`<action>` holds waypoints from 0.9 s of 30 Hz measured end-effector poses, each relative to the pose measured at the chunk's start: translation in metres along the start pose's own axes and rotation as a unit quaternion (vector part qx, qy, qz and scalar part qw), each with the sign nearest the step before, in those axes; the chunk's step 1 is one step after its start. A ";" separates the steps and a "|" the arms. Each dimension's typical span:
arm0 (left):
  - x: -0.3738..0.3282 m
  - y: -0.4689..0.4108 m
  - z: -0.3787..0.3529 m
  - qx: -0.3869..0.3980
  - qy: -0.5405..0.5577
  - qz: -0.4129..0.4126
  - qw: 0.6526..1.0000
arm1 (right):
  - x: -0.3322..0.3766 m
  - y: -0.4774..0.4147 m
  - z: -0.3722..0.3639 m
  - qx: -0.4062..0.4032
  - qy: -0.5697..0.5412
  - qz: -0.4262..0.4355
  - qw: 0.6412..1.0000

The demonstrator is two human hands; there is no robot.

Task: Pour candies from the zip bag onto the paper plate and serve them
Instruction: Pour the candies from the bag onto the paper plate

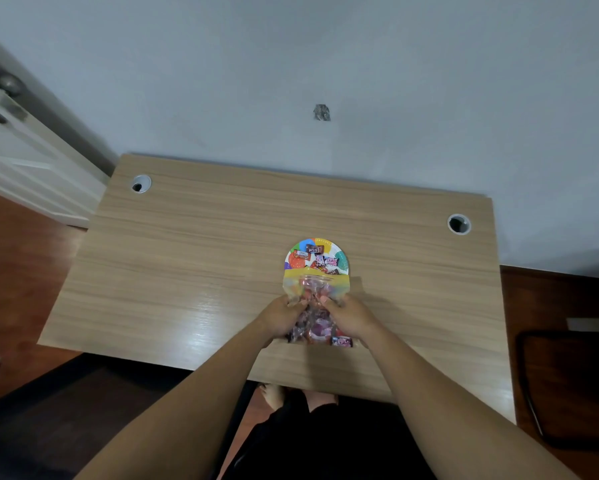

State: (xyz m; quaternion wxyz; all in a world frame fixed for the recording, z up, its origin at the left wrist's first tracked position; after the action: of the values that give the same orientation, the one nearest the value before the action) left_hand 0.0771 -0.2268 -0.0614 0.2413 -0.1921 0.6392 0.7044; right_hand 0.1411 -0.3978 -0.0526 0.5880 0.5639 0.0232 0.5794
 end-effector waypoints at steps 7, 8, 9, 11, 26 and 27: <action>0.009 -0.008 0.002 -0.025 -0.035 0.011 0.999 | -0.004 -0.002 0.002 -0.011 0.014 0.010 1.000; 0.010 -0.008 0.003 -0.025 -0.035 0.014 0.999 | -0.003 -0.001 0.002 -0.008 0.008 0.007 1.000; 0.011 -0.009 0.004 -0.024 -0.033 0.015 0.999 | -0.003 0.000 0.002 -0.006 0.002 0.004 1.000; 0.012 -0.010 0.004 -0.023 -0.035 0.014 0.999 | -0.004 0.001 0.002 -0.010 -0.003 0.000 1.000; 0.015 -0.004 0.003 -0.014 -0.012 0.008 1.000 | -0.007 0.009 0.002 0.005 -0.031 0.000 1.000; 0.015 -0.003 0.003 -0.015 -0.012 0.007 1.000 | -0.007 0.009 0.002 0.005 -0.032 0.002 0.999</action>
State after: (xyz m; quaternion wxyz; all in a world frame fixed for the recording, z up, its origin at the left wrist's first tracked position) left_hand 0.0668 -0.2217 -0.0726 0.2407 -0.1830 0.6272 0.7178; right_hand 0.1341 -0.4068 -0.0502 0.5848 0.5852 0.0062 0.5617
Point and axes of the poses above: each hand's wrist, its own y-axis away from the middle knuckle, its own z-axis out of the back of the hand, x = y × z, the point moved 6 cm from there along -y, towards the middle knuckle, and after that the axes turned 3 degrees about z, right-handed, at the moved point
